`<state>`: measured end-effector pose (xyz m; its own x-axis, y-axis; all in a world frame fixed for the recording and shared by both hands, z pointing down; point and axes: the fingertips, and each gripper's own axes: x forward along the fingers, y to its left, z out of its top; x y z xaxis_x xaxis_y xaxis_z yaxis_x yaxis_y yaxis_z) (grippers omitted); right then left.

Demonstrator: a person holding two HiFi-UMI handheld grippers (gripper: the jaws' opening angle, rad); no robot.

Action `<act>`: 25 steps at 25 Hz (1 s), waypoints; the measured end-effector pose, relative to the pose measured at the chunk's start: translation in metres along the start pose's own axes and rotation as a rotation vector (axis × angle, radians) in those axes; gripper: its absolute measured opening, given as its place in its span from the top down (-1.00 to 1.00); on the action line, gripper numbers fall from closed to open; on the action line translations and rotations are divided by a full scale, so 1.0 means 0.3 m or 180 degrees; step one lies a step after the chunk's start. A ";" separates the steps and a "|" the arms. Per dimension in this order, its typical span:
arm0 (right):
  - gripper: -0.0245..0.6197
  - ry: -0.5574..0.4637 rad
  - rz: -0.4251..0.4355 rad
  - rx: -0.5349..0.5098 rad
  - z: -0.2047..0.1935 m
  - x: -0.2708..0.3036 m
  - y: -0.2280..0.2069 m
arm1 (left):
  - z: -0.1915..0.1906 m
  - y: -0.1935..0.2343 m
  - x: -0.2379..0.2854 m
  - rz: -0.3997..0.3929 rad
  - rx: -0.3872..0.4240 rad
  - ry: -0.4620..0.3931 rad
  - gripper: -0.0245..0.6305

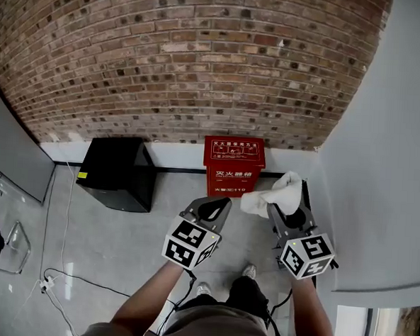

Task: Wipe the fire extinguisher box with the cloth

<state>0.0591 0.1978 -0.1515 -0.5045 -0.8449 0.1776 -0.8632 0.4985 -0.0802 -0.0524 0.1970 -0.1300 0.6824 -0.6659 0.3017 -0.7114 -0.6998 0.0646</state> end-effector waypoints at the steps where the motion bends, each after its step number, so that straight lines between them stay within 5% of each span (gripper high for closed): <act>1: 0.43 0.0037 -0.0004 -0.0019 -0.016 0.017 -0.027 | -0.011 0.012 0.027 0.0010 0.0000 0.0027 0.93; 16: 0.43 0.0766 0.0065 -0.0198 -0.546 0.424 -0.626 | -0.324 0.259 0.621 0.0340 -0.0183 0.0471 0.93; 25: 0.43 0.0989 0.0148 -0.0426 -0.978 0.766 -0.795 | -0.697 0.544 0.920 0.0348 -0.0102 0.0534 0.93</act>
<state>0.1552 -0.0586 0.1963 -0.4950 -0.7315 0.4690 -0.8186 0.5735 0.0305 -0.0154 -0.0470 0.1627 0.5651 -0.6831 0.4627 -0.7865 -0.6153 0.0522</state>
